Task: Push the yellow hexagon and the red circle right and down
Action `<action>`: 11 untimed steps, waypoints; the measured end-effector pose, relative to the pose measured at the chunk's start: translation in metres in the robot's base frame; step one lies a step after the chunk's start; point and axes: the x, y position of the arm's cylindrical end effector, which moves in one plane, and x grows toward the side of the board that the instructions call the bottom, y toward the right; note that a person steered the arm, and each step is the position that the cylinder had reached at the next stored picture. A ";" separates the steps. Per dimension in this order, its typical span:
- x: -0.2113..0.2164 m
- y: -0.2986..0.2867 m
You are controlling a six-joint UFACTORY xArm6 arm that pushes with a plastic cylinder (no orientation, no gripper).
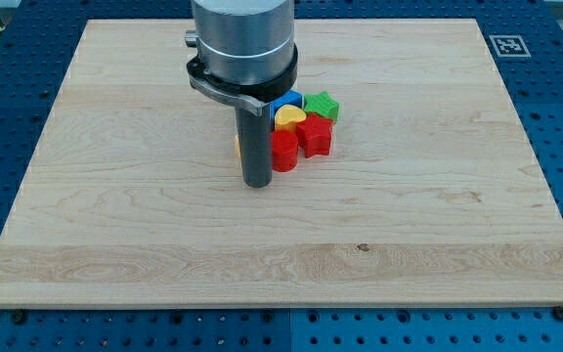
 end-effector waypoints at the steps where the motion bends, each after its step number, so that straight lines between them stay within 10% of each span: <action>1: 0.000 0.002; 7: -0.039 -0.083; 11: -0.060 0.009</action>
